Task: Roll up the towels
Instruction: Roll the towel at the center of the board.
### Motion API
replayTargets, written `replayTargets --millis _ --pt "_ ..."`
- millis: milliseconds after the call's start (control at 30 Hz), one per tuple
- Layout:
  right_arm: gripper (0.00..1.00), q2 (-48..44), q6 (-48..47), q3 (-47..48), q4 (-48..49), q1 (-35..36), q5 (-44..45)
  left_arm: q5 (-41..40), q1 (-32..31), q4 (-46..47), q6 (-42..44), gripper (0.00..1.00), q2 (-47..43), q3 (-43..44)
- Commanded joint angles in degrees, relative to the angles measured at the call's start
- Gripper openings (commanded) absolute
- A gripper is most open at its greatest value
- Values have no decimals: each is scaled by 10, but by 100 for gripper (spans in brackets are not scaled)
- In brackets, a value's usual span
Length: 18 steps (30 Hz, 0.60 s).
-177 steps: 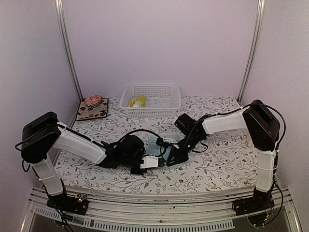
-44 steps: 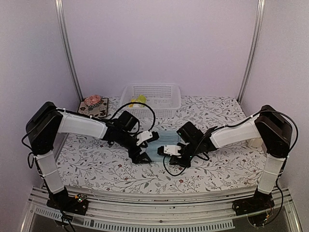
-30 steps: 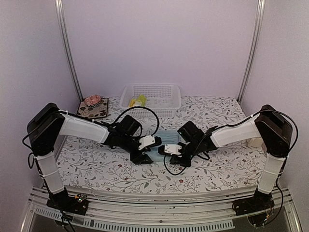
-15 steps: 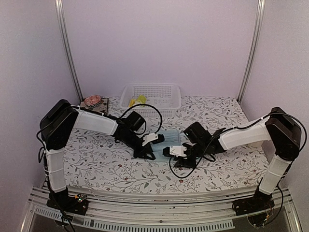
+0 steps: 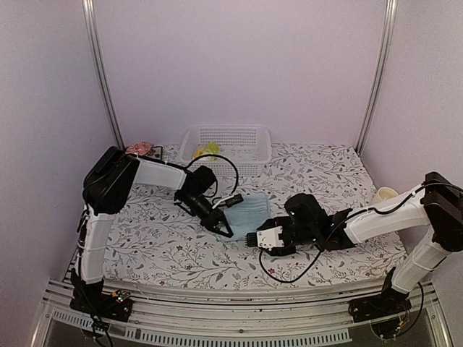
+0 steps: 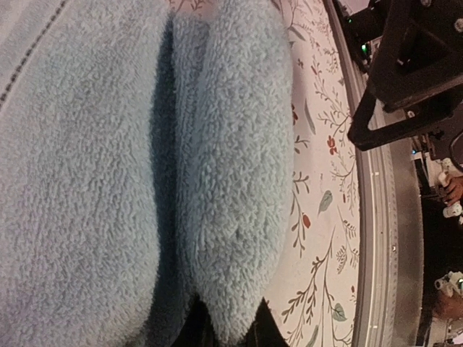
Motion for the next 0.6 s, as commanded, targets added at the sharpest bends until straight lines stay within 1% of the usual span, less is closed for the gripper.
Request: replayTargets --millis 0,67,167,333,567 --pt "56 32 -22 -10 100 13 97 14 4 -83 2 0 48 21" --pt "59 48 -29 -12 118 14 116 19 5 -98 3 0 61 33" --pt "59 83 -43 -8 136 15 156 27 7 -105 6 0 68 37" --pt "60 108 -33 0 142 15 148 29 7 -113 7 0 76 45" --pt "60 159 -22 27 150 15 182 32 9 -120 10 0 83 50"
